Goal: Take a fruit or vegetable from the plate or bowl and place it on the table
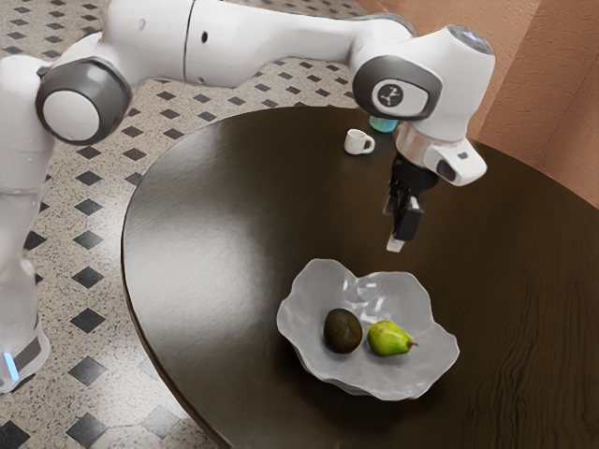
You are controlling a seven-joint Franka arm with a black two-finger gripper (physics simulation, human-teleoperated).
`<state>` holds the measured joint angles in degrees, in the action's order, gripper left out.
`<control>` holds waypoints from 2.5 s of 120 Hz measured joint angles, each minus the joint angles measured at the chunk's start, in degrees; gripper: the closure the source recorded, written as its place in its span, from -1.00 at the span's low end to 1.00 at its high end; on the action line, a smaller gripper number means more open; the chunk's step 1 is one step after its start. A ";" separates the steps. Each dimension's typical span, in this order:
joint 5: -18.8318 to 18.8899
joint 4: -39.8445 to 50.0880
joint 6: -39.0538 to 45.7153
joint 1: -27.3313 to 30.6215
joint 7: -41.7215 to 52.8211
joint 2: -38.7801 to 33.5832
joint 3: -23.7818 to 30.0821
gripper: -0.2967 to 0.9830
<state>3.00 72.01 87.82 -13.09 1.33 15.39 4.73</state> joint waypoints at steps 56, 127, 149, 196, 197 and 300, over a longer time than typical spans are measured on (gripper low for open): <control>0.06 -1.56 1.91 -10.56 -0.08 5.19 0.01 -0.53; -0.07 -6.76 2.16 -11.50 0.02 11.37 -2.07 -0.53; -0.21 -4.26 2.18 -12.27 -0.01 10.05 -2.71 -0.53; -3.85 4.12 2.38 -16.92 0.01 5.83 -11.80 -0.53; -3.90 4.18 2.38 -16.95 0.01 5.81 -11.83 -0.53; -5.72 7.01 6.93 -17.60 0.42 8.13 -14.97 -0.53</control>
<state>-2.72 79.02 94.75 -30.69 1.75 23.52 -10.24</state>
